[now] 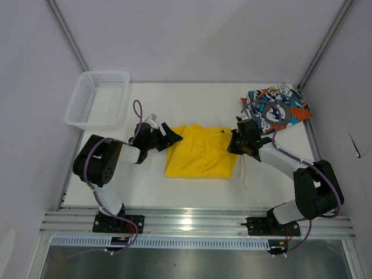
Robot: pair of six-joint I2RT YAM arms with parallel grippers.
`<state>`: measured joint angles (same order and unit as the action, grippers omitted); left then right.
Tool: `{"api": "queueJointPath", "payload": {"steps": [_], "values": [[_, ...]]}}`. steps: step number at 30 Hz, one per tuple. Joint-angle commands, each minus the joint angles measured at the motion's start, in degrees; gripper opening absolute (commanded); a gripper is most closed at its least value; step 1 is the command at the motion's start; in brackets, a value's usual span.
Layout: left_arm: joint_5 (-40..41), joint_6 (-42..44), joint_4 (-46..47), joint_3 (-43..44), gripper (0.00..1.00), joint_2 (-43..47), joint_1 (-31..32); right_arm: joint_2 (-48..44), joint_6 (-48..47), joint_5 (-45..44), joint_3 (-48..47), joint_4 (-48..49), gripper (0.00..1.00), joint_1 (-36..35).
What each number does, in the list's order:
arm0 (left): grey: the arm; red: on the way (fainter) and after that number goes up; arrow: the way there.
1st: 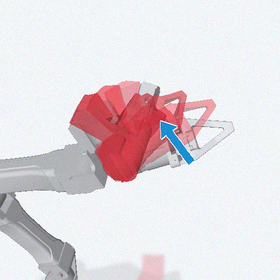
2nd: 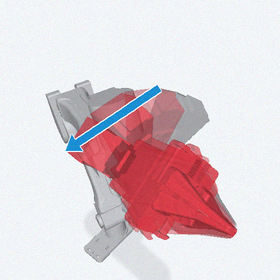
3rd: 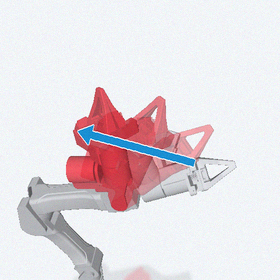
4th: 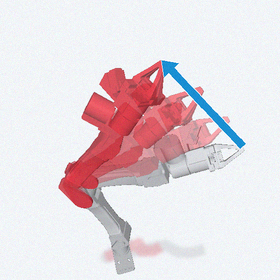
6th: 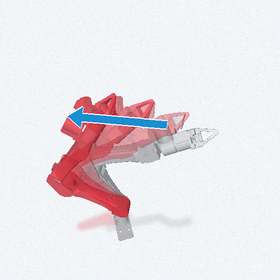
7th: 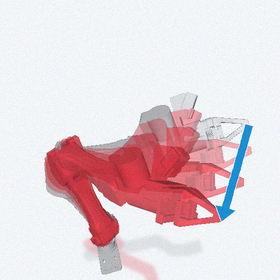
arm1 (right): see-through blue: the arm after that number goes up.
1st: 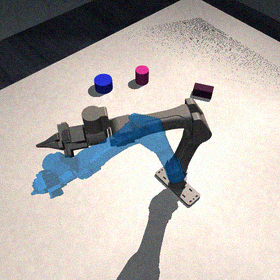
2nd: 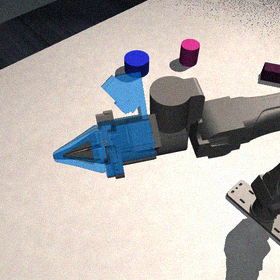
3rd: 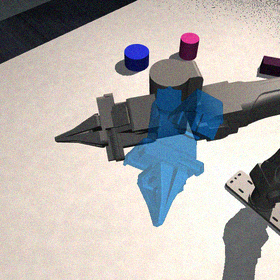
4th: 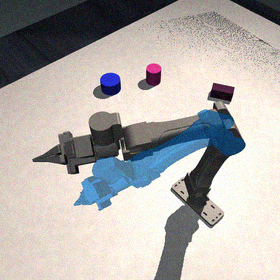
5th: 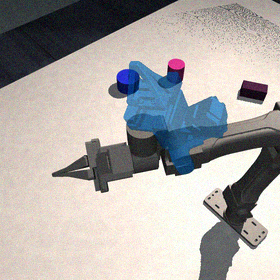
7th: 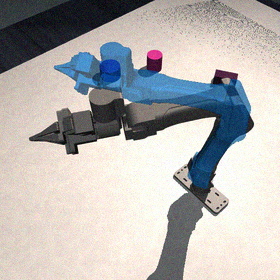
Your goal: Fold and stack the shorts
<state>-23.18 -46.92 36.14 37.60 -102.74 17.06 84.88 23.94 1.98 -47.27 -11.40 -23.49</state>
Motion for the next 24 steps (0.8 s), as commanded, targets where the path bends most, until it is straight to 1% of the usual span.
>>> {"api": "queueJointPath", "payload": {"steps": [1, 8, 12, 16, 20, 21, 23, 24], "values": [[4.1, 1.6, -7.0, -0.9, 0.84, -2.6, -0.8, -3.8, -0.1, -1.5, 0.3, -0.2, 0.00, 1.2], [4.5, 1.7, -7.8, -0.5, 0.84, -2.4, -0.8, -4.0, 0.4, -2.0, 1.8, -0.5, 0.00, 1.8], [4.2, 2.0, -7.8, -0.4, 0.84, -2.2, -0.8, 1.2, 0.5, -0.4, 1.2, 0.2, 0.00, 2.3], [4.5, 2.5, -8.3, -0.5, 0.84, -1.7, -0.8, 4.4, 0.5, 1.1, -0.2, 1.0, 0.00, 2.6], [4.8, 3.6, -9.3, -0.6, 0.84, 0.6, -0.6, 4.3, 0.6, 2.2, -1.0, 1.0, 0.42, 2.6], [5.0, 3.8, -10.4, -0.3, 0.84, 1.3, -0.4, 3.5, 1.0, 2.1, -0.7, 1.2, 0.57, 2.5], [5.1, 4.5, -11.7, 0.1, 0.84, 3.3, -0.2, 0.7, 1.1, 1.5, 0.2, 1.6, 0.66, 2.6], [5.2, 4.7, -13.2, 0.4, 0.84, 3.9, 0.0, -0.4, 1.2, 1.3, 0.5, 1.6, 0.68, 2.6]]}}
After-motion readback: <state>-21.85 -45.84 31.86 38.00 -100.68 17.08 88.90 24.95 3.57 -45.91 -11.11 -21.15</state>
